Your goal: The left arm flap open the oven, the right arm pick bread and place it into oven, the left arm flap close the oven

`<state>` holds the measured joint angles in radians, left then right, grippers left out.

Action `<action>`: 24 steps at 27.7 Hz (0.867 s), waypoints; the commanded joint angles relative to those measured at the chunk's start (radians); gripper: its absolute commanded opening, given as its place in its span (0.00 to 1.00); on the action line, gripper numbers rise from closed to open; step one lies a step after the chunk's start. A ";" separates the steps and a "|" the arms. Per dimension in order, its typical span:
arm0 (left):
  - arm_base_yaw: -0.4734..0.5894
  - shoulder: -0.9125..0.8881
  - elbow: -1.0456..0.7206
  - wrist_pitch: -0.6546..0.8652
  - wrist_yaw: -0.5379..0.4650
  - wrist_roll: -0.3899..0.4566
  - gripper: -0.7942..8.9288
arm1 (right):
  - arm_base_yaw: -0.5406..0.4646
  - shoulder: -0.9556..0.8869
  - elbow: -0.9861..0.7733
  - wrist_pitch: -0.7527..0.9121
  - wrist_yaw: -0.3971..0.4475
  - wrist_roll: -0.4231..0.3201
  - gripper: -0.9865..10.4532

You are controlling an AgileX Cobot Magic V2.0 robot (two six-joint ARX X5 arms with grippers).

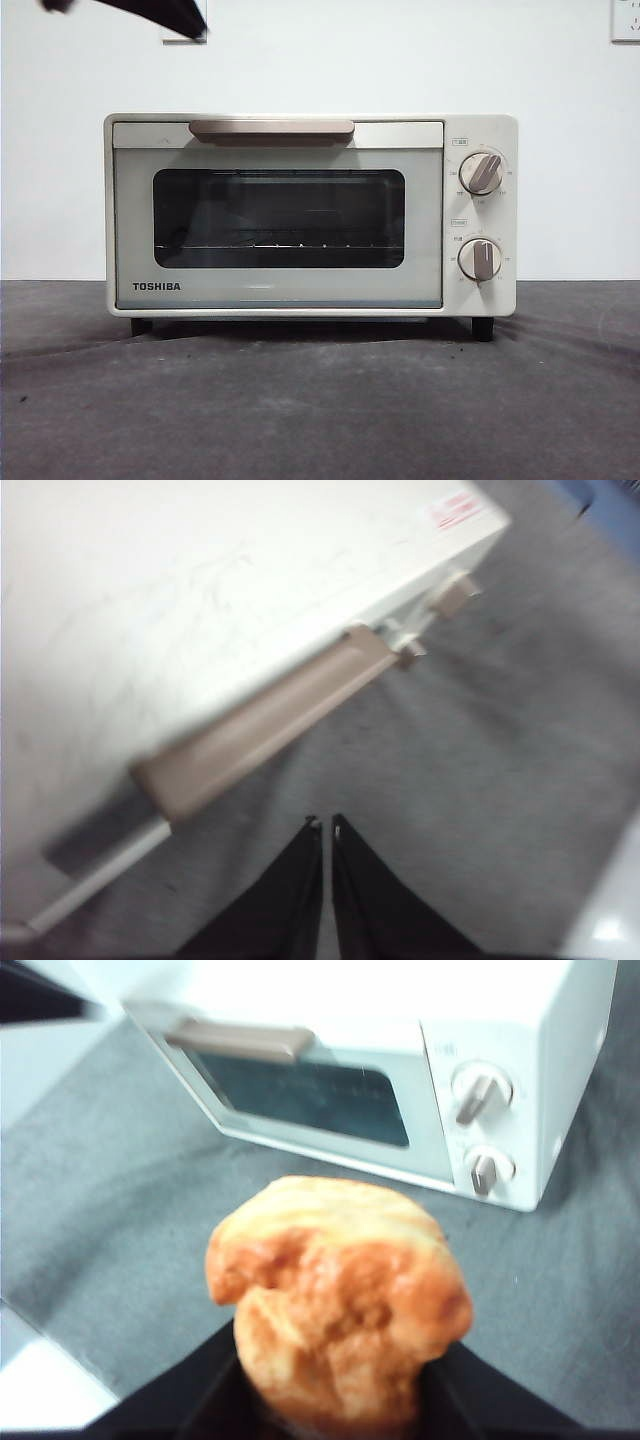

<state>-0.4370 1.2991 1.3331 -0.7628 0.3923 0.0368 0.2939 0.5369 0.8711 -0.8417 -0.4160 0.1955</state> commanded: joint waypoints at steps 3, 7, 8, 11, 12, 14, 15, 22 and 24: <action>-0.043 0.121 0.082 0.006 -0.078 0.144 0.10 | 0.005 -0.034 0.019 0.007 -0.002 0.036 0.23; -0.055 0.167 0.084 0.068 -0.135 0.161 0.10 | 0.005 -0.051 0.019 -0.002 -0.003 0.041 0.23; -0.055 0.176 0.084 0.081 -0.134 0.161 0.10 | 0.005 -0.053 0.019 -0.002 -0.003 0.042 0.23; -0.054 0.197 0.084 0.099 -0.134 0.161 0.10 | 0.005 -0.056 0.019 -0.003 -0.002 0.042 0.23; -0.054 0.204 0.084 0.102 -0.134 0.161 0.10 | 0.005 -0.056 0.019 -0.003 -0.002 0.042 0.23; -0.054 0.216 0.084 0.102 -0.134 0.161 0.10 | 0.005 -0.056 0.019 -0.003 -0.002 0.042 0.23; -0.055 0.220 0.084 0.101 -0.134 0.161 0.10 | 0.005 -0.056 0.019 -0.003 -0.002 0.041 0.23; -0.055 0.237 0.084 0.098 -0.134 0.161 0.10 | 0.005 -0.056 0.019 -0.003 -0.001 0.041 0.23; -0.054 0.240 0.084 0.087 -0.134 0.161 0.10 | 0.005 -0.056 0.019 -0.003 -0.001 0.041 0.23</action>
<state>-0.4850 1.5127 1.3945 -0.6674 0.2600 0.1856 0.2939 0.4797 0.8711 -0.8551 -0.4160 0.2260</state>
